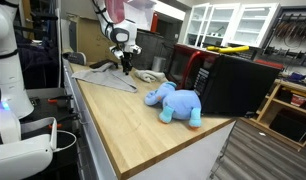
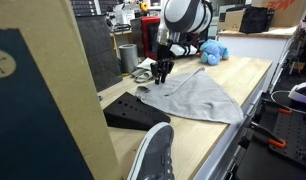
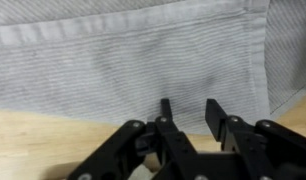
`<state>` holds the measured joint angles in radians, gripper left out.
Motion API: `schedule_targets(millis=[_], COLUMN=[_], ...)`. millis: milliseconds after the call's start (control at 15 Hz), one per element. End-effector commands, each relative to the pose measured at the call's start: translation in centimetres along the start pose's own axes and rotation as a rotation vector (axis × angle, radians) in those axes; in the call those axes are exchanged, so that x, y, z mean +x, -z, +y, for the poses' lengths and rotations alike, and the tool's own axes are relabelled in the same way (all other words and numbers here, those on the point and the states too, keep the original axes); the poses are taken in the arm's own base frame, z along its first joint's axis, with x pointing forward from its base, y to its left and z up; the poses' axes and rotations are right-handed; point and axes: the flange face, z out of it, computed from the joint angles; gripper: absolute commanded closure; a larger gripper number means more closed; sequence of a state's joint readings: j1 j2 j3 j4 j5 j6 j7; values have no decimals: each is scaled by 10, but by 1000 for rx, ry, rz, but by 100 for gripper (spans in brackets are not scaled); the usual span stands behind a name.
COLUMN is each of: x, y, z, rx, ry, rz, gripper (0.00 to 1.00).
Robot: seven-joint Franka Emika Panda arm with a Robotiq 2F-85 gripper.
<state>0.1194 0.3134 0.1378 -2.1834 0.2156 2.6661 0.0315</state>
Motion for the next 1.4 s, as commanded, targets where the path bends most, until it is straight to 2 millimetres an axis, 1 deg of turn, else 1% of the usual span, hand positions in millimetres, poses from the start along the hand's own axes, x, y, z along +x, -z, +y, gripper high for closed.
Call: schedule_targets(millis=[0,133,267,467,600,733,1067,1333], x=[7,6,4,3,5,9,20,15], y=[-2,-11,-18,-23,-20,-15,-2,6], z=[13,23,29,30,34,43,92,127], rx=[-63,-101,-126,-152,-171,-195,-278,-345], ry=[-41,-53,-58,-75,-96,-121,-205,-259], rz=[17,10,0,6,29,48,93,85], gripper=[88,100,100,100,100,100,100,100])
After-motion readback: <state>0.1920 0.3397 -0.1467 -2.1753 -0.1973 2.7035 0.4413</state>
